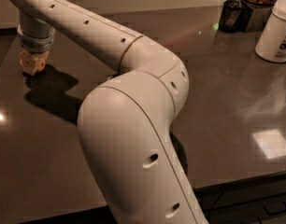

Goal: Move orange near rxbar chocolate

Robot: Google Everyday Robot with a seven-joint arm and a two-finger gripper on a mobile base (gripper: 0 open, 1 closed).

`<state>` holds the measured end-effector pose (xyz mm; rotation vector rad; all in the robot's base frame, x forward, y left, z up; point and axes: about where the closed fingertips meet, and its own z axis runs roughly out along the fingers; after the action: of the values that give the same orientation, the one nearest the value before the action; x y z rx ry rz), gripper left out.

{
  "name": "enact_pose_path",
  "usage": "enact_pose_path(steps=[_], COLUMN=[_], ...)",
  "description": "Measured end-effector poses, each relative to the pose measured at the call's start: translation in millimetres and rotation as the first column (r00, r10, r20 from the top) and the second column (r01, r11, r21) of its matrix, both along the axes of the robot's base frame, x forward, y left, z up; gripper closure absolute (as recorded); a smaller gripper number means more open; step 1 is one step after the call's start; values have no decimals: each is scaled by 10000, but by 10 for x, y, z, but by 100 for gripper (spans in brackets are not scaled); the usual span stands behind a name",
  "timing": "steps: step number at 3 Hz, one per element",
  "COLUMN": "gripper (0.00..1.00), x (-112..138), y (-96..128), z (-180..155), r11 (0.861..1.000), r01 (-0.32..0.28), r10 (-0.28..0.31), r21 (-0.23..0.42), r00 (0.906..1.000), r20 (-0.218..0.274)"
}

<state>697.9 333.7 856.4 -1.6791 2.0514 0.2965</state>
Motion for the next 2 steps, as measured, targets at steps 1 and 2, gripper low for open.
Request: enact_pose_path(steps=[1,2], gripper=[84,100], x=[74,173], y=[-145,-417], z=[90,247], r11=[9993,9945], r01=[364,974], r10=[-360,-945], r21=[-130,-382], r00=[9990,9929], r20=[259,720])
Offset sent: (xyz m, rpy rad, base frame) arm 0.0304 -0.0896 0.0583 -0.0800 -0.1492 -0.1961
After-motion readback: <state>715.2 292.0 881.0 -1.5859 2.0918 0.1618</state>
